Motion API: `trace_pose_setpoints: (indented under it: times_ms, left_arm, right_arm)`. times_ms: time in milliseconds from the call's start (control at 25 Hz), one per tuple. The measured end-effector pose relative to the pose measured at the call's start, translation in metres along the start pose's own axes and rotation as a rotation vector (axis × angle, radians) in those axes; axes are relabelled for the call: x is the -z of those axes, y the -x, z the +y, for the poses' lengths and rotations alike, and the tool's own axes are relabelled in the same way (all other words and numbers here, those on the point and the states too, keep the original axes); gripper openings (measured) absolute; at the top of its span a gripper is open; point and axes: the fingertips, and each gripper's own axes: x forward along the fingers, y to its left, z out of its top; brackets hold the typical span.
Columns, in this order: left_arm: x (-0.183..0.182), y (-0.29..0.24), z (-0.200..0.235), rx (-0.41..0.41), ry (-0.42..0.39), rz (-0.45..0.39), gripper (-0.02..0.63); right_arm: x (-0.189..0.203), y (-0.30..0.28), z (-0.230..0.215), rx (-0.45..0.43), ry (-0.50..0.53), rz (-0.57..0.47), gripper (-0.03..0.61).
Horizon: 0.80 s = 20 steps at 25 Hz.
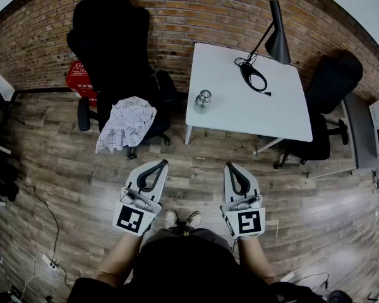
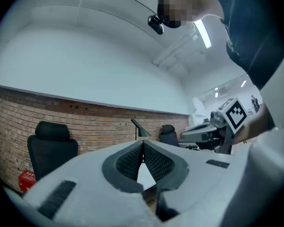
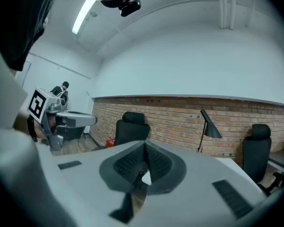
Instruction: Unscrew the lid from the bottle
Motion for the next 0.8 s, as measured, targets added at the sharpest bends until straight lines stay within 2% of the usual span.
trace_pose_setpoints:
  times_ms: [440,640,800]
  left_arm:
    - [-0.01,-0.002,-0.015,-0.042,-0.011,0.002,0.023]
    - [-0.012,-0.01,-0.029,-0.052,-0.016,0.002,0.023]
    - [-0.01,-0.017,-0.041,-0.061,-0.024,0.014,0.023]
  right_arm:
    - [-0.005,0.007,-0.013,-0.029,0.013,-0.023,0.012]
    - [-0.008,0.016,-0.032,-0.031,-0.039,-0.07,0.014]
    - [0.0,0.022,-0.049,-0.028,-0.043,-0.072,0.014]
